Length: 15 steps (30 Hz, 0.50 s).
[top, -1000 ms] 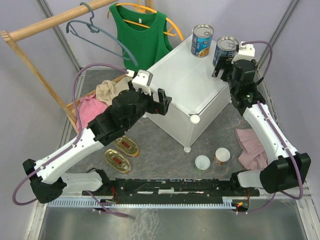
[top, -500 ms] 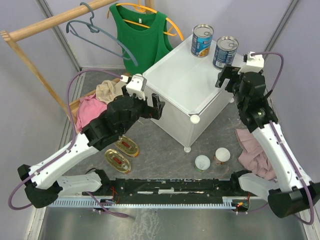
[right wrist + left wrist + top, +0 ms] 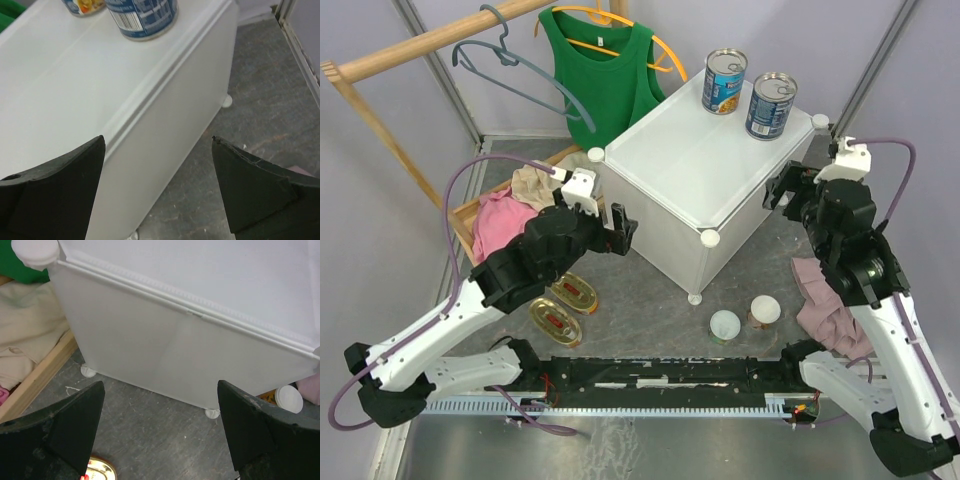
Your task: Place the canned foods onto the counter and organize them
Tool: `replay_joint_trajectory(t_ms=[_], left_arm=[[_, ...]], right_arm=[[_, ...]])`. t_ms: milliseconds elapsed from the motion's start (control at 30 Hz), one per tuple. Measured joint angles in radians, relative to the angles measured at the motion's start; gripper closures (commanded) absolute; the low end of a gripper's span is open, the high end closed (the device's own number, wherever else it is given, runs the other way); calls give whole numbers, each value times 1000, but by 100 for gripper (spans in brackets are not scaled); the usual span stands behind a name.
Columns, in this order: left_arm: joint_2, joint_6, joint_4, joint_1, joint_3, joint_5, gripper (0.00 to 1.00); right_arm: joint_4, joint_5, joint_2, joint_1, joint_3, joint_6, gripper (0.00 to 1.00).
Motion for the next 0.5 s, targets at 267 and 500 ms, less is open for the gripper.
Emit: replay_joint_trajectory(t_ms=[267, 500], left_arm=[[-23, -15, -24, 0, -31, 22, 1], [-39, -42, -12, 0, -69, 53, 1]], right_arm=[[-195, 72, -57, 5, -86, 130, 6], [-323, 113, -66, 5, -205, 275, 4]])
